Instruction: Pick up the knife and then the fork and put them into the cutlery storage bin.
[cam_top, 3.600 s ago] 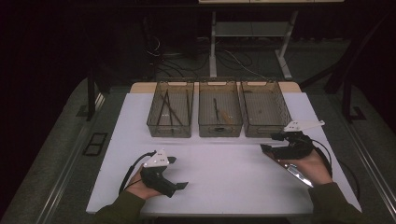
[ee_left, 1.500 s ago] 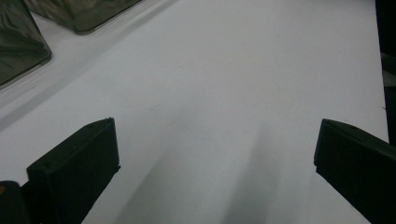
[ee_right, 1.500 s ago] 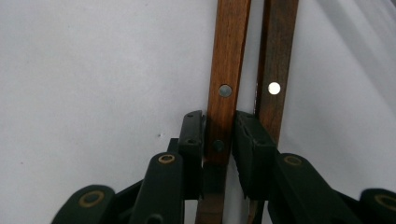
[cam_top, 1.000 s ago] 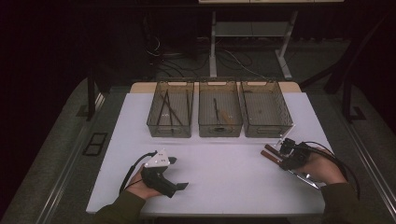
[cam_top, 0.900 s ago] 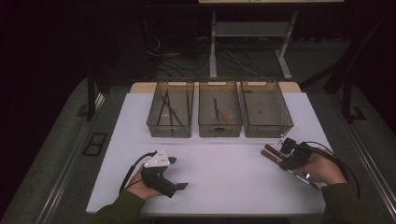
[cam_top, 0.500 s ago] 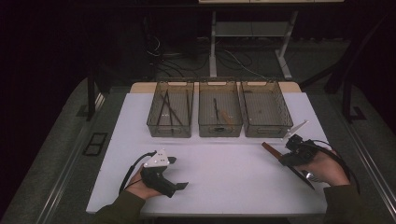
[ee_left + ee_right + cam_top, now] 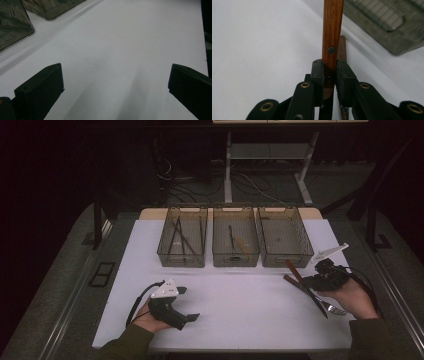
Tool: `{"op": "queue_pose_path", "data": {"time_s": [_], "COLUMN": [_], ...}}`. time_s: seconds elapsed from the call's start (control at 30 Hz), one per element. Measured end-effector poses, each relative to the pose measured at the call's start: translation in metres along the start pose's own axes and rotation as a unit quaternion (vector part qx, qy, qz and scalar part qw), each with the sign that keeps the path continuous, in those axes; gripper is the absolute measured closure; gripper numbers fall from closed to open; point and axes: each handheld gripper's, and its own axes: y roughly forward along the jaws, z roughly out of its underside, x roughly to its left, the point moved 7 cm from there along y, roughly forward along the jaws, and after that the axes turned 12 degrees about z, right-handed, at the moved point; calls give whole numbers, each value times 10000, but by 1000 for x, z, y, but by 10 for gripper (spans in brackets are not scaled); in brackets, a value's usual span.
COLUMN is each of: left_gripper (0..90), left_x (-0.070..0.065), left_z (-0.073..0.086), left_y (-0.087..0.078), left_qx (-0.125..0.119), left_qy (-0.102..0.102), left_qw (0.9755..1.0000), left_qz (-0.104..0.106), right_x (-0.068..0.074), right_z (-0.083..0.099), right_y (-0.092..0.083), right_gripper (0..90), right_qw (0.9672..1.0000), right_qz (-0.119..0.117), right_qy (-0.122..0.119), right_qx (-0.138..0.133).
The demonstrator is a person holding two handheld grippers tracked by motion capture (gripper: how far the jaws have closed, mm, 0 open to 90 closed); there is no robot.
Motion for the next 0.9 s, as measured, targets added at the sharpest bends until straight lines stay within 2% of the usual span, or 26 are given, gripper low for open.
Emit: {"op": "queue_pose_path", "data": {"time_s": [0.1, 0.23, 0.4, 0.5, 0.9], "left_gripper": [0, 0, 0, 0, 0], "left_x": [0, 0, 0, 0, 0], "left_z": [0, 0, 0, 0, 0], "left_y": [0, 0, 0, 0, -1], "left_qx": [-4, 2, 8, 3, 0], "left_qy": [1, 10, 7, 3, -1], "left_qw": [10000, 10000, 10000, 10000, 10000], "left_qz": [2, 2, 0, 0, -11], "right_x": [-3, -4, -6, -8, -18], "right_z": [-3, -5, -6, -9, -32], "right_y": [-3, -5, -8, -11, -29], "right_gripper": [778, 779, 781, 781, 779], "right_qw": [9997, 9991, 9986, 9982, 9948], "right_qz": [16, -36, -80, -10, 59], "right_qy": [88, 257, 332, 361, 479], "right_qx": [-207, -341, -395, -485, -891]}}
